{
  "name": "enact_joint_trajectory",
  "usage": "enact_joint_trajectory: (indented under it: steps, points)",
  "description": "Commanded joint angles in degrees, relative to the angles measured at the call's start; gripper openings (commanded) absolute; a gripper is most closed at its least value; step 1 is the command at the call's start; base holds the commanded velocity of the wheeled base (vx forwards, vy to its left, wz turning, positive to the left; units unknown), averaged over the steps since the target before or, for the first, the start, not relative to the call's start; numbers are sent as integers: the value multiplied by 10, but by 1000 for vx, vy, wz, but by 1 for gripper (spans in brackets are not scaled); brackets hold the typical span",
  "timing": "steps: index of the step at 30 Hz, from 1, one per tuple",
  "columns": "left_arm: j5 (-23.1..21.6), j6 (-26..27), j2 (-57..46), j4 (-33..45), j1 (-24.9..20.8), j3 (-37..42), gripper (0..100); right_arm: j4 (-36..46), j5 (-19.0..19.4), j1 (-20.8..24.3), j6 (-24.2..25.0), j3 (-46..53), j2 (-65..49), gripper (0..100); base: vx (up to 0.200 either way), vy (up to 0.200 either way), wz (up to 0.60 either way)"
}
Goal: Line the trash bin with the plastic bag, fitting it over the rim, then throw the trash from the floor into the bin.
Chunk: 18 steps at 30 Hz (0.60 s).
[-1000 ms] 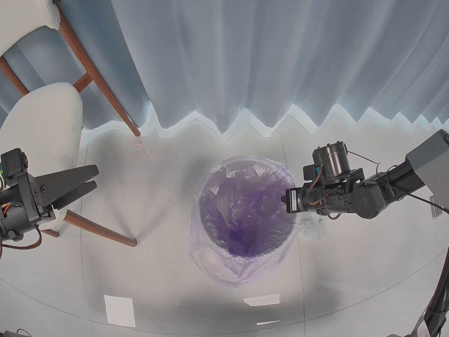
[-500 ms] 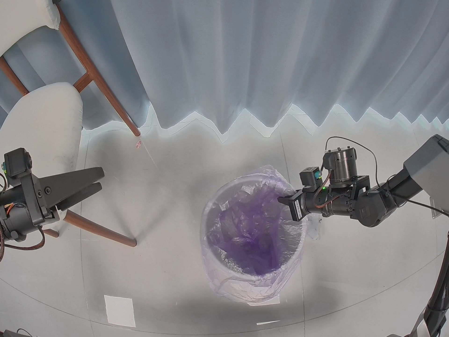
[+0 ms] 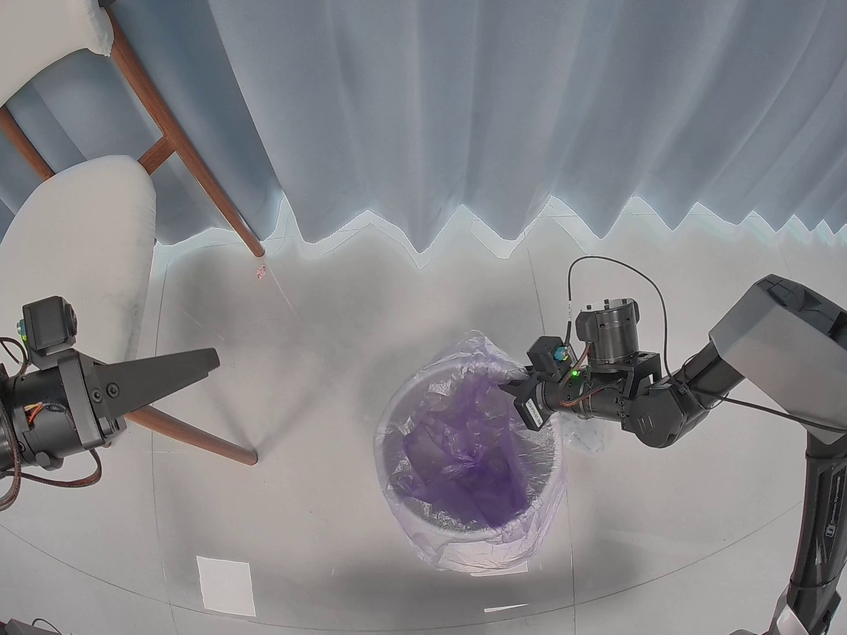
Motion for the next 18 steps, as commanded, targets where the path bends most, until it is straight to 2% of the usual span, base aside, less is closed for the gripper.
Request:
enact_joint_trajectory:
  steps: [1, 2, 3, 5, 7, 8, 9, 15, 18]
  points:
    - [2, 9, 5, 0, -3, 7, 100, 0, 1, 3, 3, -20, 27, 0, 0, 0, 0]
    - [2, 9, 5, 0, -3, 7, 100, -1, 3, 3, 5, -25, 27, 0, 0, 0, 0]
    - [2, 9, 5, 0, -3, 7, 100, -2, 3, 3, 12, -32, 27, 100, 0, 0, 0]
    - [2, 9, 5, 1, -3, 7, 100, -12, 3, 5, 37, -35, 19, 100, 0, 0, 0]
    - [2, 9, 5, 1, -3, 7, 100, -14, 4, 5, 40, -35, 18, 100, 0, 0, 0]
    - [2, 9, 5, 1, -3, 8, 100, -32, 16, 9, 82, -26, -14, 100, 0, 0, 0]
    - [3, 9, 5, 7, -3, 11, 100, -36, 24, 9, 101, -15, -33, 100, 0, 0, 0]
    - [3, 9, -1, 57, -6, 12, 100, -38, 36, 6, 157, 33, -104, 100, 0, 0, 0]
    - [4, 9, 5, 74, -7, 10, 100, -49, 38, -2, 216, 74, -141, 100, 0, 0, 0]
